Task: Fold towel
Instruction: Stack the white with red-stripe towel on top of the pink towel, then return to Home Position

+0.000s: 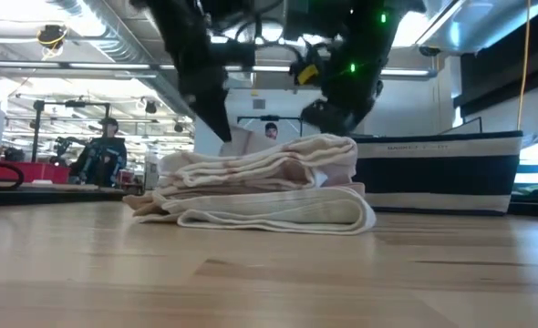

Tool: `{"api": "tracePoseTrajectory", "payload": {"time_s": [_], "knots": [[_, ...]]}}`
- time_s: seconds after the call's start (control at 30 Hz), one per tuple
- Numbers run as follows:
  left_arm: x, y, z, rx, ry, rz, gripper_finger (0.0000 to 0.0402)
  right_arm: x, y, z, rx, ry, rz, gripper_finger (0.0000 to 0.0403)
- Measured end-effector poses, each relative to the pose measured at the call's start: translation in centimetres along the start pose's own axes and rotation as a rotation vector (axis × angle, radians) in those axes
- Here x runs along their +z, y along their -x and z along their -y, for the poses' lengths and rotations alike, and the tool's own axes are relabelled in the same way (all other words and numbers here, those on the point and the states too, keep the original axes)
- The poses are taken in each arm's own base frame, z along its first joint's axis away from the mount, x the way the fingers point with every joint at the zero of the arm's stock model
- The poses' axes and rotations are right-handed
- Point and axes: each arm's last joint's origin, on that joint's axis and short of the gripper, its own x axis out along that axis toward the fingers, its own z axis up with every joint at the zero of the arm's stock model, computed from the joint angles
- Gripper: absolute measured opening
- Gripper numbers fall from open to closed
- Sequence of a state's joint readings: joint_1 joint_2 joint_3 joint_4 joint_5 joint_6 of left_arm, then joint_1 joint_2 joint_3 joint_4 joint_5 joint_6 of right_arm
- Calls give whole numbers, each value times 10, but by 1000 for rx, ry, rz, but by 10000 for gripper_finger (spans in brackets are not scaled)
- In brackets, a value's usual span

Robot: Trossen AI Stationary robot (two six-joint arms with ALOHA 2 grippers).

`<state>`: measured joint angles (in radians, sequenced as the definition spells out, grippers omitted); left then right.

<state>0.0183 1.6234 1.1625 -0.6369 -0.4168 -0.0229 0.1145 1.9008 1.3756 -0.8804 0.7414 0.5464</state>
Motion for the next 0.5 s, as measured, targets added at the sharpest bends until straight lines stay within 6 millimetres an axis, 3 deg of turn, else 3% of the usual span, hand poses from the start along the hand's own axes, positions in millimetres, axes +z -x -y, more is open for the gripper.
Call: {"api": "tracePoseTrajectory", "payload": {"time_s": [0.1,0.23,0.37,0.5], "knots": [[12,22,-5,-7,-18,-9,180,10,18,11,-3,17,-6,221],[20,63,-9,-25,-40,28,193,21,49,24,38,60,-18,245],[7,101,-9,-51,-46,85,186,18,82,33,96,104,40,249],[-22,129,-3,-99,-10,165,174,-2,106,31,144,158,87,244]]}}
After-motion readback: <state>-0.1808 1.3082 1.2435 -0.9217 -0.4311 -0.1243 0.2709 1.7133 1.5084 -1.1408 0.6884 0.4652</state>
